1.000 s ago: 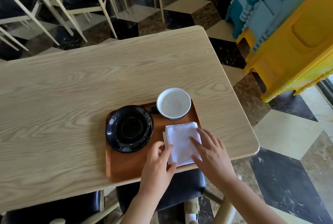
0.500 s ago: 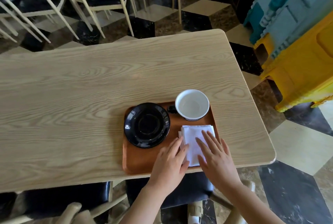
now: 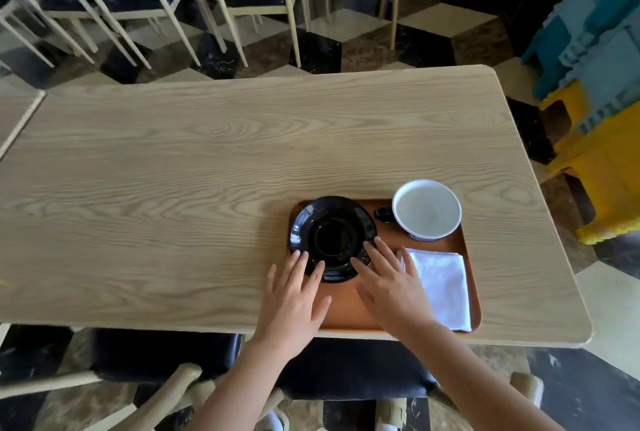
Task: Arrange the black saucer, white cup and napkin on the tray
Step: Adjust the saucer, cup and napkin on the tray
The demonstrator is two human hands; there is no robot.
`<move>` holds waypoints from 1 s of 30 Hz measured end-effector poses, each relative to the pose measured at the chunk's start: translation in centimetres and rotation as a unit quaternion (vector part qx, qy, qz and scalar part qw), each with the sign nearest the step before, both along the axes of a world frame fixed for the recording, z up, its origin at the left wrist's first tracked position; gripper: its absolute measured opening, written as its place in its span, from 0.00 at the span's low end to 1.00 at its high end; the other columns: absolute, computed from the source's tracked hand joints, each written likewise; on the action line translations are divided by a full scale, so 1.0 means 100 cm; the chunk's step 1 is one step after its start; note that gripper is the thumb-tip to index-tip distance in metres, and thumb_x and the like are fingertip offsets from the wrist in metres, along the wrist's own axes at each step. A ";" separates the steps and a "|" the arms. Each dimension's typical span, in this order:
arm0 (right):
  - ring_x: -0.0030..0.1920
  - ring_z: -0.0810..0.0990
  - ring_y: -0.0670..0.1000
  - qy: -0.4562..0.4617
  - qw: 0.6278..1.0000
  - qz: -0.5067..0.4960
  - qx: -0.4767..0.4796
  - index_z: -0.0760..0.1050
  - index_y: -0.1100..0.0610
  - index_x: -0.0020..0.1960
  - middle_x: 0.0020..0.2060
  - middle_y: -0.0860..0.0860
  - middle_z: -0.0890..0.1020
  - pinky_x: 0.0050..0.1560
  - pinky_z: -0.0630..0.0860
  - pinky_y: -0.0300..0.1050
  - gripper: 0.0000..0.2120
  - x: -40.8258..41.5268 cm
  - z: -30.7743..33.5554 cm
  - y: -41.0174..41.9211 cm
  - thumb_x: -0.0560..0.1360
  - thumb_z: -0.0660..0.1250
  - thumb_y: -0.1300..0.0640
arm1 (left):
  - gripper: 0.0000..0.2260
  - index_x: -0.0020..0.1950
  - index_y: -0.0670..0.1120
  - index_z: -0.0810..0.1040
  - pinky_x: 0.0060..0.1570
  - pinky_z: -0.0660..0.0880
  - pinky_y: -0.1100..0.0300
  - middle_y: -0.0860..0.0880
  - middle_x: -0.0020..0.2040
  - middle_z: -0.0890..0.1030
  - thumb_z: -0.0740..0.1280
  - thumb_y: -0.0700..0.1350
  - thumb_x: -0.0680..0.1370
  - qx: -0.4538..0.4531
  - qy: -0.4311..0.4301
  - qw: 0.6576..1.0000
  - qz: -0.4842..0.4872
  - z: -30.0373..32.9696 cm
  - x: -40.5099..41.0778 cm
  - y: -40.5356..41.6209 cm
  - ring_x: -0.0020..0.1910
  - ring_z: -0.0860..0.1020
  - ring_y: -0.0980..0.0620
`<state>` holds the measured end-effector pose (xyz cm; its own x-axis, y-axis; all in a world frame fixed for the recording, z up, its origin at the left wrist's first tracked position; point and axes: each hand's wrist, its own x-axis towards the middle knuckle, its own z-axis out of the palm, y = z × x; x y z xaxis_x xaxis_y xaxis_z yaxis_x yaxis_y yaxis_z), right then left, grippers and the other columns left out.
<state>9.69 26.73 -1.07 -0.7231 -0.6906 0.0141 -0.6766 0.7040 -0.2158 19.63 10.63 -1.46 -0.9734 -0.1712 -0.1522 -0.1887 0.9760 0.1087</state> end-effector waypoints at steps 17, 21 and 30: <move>0.67 0.70 0.59 0.009 1.000 0.028 0.001 0.77 0.52 0.58 0.61 0.56 0.78 0.61 0.67 0.68 0.17 0.023 -0.003 0.013 0.70 0.70 0.52 | 0.22 0.67 0.48 0.71 0.63 0.68 0.39 0.41 0.68 0.72 0.63 0.55 0.75 -0.004 0.012 1.000 -0.006 0.002 0.030 0.005 0.70 0.67 0.44; 0.67 0.70 0.59 0.005 1.000 0.029 0.010 0.77 0.52 0.58 0.62 0.57 0.78 0.61 0.67 0.69 0.17 0.027 -0.002 0.014 0.70 0.70 0.52 | 0.22 0.67 0.48 0.71 0.62 0.68 0.39 0.41 0.68 0.72 0.64 0.55 0.75 -0.001 0.013 1.000 -0.002 0.002 0.032 0.006 0.70 0.67 0.44; 0.59 0.78 0.56 0.009 0.999 0.014 -0.040 0.80 0.54 0.52 0.53 0.54 0.83 0.61 0.68 0.67 0.14 0.016 0.010 0.013 0.68 0.73 0.56 | 0.22 0.67 0.45 0.71 0.65 0.65 0.41 0.41 0.68 0.72 0.61 0.53 0.76 0.031 0.070 0.997 0.000 0.015 0.018 0.009 0.70 0.66 0.45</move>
<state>11.33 28.07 -0.07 -0.7021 -0.7071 0.0839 -0.7007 0.6650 -0.2585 21.46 11.58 0.04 -0.9859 -0.1652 -0.0254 -0.1669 0.9668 0.1935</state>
